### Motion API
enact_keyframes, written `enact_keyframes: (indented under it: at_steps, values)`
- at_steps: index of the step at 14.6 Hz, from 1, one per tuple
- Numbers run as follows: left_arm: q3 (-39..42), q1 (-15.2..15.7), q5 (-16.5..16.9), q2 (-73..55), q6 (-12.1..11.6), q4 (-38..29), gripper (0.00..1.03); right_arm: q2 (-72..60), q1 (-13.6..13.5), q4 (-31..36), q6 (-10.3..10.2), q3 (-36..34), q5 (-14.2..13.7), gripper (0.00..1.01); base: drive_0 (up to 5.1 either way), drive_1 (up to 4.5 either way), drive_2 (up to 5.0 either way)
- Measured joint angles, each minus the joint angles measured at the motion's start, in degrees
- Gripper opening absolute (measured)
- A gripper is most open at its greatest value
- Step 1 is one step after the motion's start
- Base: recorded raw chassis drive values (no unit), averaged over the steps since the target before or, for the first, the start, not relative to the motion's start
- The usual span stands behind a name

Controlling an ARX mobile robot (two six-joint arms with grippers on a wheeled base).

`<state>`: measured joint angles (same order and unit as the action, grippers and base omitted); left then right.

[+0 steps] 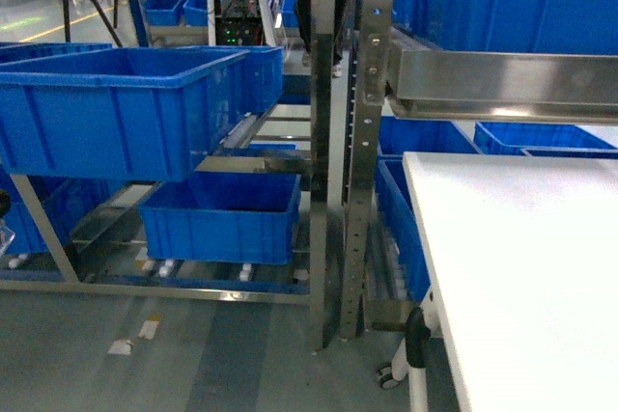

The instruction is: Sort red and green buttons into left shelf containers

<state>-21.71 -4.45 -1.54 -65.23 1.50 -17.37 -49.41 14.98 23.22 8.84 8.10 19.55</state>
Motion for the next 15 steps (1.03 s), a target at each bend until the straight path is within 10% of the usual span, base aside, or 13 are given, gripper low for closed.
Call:
enact_keyframes:
  at_steps: [15]
  values:
    - [0.0,0.2,-0.2,0.0,0.0,-0.1,0.29,0.0,0.0,0.0,0.0,0.0,0.0,0.26,-5.1,2.35,2.4]
